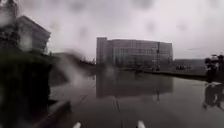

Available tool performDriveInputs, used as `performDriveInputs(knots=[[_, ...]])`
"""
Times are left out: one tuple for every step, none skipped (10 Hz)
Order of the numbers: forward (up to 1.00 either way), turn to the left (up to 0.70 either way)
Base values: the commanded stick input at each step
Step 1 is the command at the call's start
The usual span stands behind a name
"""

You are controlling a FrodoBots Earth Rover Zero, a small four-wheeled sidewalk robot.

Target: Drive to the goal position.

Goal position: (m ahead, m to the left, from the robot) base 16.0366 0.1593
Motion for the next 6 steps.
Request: performDriveInputs(knots=[[0.45, 0.0], [0.45, 0.0], [0.45, 0.0], [0.45, 0.0], [0.45, 0.0], [0.45, 0.0]])
